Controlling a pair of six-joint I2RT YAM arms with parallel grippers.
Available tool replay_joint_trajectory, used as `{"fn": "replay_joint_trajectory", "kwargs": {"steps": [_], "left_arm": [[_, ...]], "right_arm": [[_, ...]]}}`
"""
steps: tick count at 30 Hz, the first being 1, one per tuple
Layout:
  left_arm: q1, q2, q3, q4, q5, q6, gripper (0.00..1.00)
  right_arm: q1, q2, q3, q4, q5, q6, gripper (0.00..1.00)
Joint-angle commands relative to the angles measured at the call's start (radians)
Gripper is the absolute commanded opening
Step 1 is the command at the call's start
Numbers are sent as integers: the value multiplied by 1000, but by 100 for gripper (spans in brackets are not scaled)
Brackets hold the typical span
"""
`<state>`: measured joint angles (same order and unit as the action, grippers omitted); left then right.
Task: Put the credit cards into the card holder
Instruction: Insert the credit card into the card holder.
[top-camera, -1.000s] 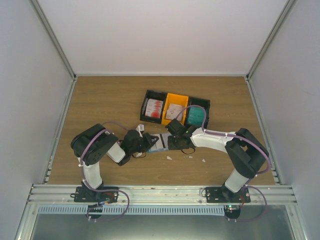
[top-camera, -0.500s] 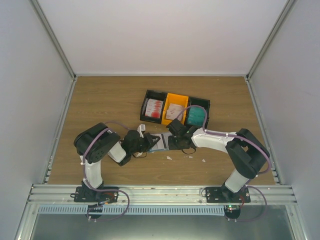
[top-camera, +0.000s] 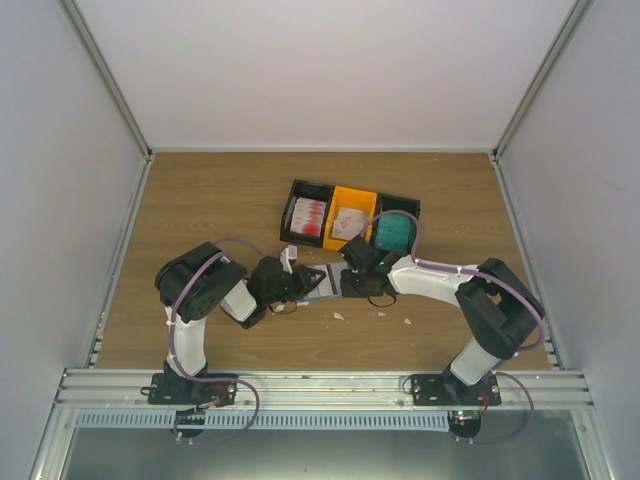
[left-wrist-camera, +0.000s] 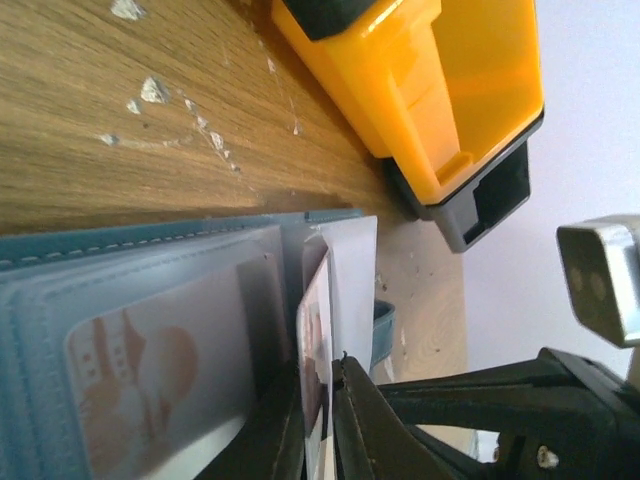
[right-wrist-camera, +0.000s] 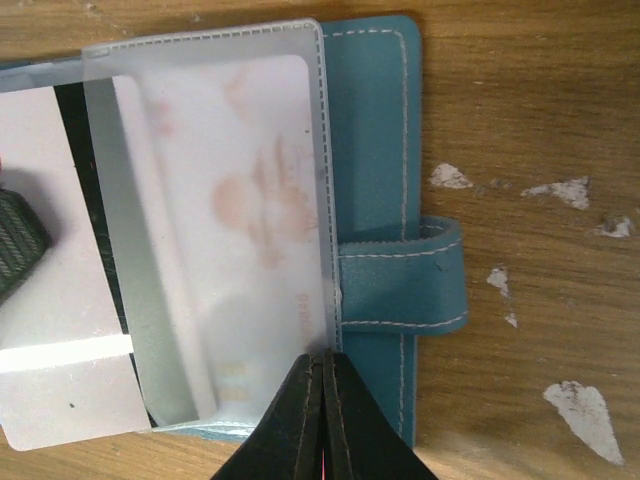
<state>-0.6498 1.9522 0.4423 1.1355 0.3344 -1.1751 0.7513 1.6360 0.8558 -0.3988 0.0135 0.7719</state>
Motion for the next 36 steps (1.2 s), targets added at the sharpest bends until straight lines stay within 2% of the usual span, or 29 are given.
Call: {"fn": "replay_joint_trajectory", "kwargs": {"steps": [1, 10, 22, 26, 31, 33, 36], "left_arm": [[-33, -19, 10, -226, 28, 84, 13], [-33, -142, 59, -533, 12, 162, 36], [-33, -293, 99, -828, -88, 252, 56], [-33, -317, 108, -871, -117, 258, 53], [-33, -285, 120, -890, -118, 260, 39], [-33, -282, 122, -888, -111, 261, 34], [-33, -281, 132, -910, -124, 275, 24]], "right_arm": [[0, 17, -21, -5, -39, -14, 3], [-12, 4, -17, -15, -40, -25, 5], [-31, -14, -26, -6, -53, -36, 5], [-33, -16, -31, -1, -57, -37, 5], [-35, -16, -24, -11, -50, -52, 6], [-33, -33, -18, -14, -35, -69, 12], [-38, -85, -16, -10, -16, -81, 28]]}}
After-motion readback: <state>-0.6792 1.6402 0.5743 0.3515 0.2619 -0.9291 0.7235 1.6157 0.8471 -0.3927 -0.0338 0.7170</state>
